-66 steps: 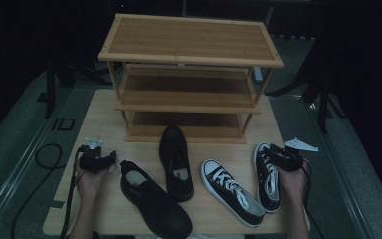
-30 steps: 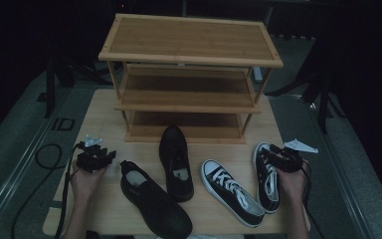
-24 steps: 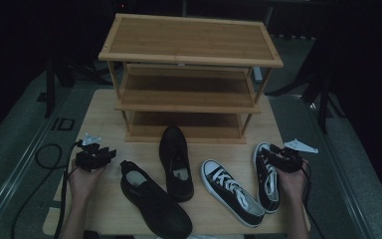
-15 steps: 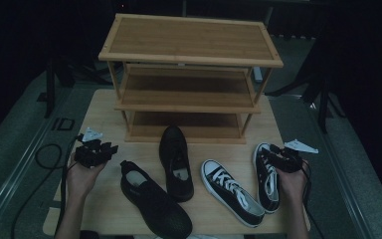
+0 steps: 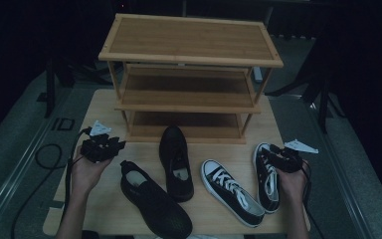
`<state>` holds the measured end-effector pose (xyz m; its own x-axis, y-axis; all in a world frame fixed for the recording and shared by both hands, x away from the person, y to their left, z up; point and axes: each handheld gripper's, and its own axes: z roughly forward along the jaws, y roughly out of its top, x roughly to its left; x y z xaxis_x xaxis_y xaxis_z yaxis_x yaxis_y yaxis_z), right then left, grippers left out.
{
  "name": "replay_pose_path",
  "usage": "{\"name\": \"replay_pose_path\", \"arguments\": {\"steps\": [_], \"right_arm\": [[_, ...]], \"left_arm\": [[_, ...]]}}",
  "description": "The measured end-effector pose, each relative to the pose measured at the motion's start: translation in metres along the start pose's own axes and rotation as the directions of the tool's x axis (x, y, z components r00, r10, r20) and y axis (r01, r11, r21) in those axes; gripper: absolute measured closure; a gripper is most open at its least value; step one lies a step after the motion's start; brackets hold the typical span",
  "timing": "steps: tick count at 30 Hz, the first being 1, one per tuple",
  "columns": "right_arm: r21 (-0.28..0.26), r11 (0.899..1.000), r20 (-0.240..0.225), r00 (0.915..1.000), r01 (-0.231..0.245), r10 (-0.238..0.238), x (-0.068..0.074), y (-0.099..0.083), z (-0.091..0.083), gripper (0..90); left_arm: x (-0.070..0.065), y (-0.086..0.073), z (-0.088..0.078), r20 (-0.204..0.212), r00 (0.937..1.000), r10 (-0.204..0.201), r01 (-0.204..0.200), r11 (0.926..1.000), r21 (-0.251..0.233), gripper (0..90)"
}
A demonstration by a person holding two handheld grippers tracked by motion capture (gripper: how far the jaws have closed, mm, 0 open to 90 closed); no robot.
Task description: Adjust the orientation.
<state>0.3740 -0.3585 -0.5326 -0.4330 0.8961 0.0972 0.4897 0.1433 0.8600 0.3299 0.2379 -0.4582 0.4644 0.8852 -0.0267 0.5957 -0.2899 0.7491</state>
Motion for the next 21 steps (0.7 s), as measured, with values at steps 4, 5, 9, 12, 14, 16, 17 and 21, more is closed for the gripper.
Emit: {"name": "replay_pose_path", "arguments": {"steps": [4,5,9,12,14,16,17,21], "right_arm": [[0.0,1.0,0.0,1.0,0.0,0.0,0.0,0.0,0.0,53.2],[0.0,1.0,0.0,1.0,0.0,0.0,0.0,0.0,0.0,53.1],[0.0,1.0,-0.001,1.0,0.0,0.0,0.0,0.0,0.0,53.1],[0.0,1.0,-0.001,1.0,0.0,0.0,0.0,0.0,0.0,53.1],[0.0,1.0,-0.001,1.0,0.0,0.0,0.0,0.0,0.0,53.1],[0.0,1.0,-0.001,1.0,0.0,0.0,0.0,0.0,0.0,53.1],[0.0,1.0,-0.001,1.0,0.0,0.0,0.0,0.0,0.0,53.1],[0.001,1.0,-0.002,1.0,0.001,-0.001,0.0,0.0,0.0,53.1]], "left_arm": [[-0.009,0.009,-0.001,0.015,0.9994,0.03,-0.03,0.9995,0.009,65.7],[-0.009,0.009,-0.001,0.015,0.9994,0.03,-0.03,0.9995,0.009,65.6],[-0.018,0.018,-0.003,0.036,0.9977,0.058,-0.059,0.9982,0.01,65.1],[-0.022,0.022,-0.003,0.049,0.9965,0.068,-0.069,0.9975,0.016,64.9],[-0.024,0.024,-0.003,0.058,0.9955,0.075,-0.076,0.9969,0.019,64.9],[-0.026,0.026,-0.002,0.066,0.9944,0.083,-0.084,0.9962,0.022,64.9],[-0.026,0.026,-0.002,0.066,0.9944,0.083,-0.084,0.9962,0.022,64.9],[-0.031,0.03,-0.001,0.082,0.9923,0.093,-0.096,0.9951,0.026,64.9]]}}
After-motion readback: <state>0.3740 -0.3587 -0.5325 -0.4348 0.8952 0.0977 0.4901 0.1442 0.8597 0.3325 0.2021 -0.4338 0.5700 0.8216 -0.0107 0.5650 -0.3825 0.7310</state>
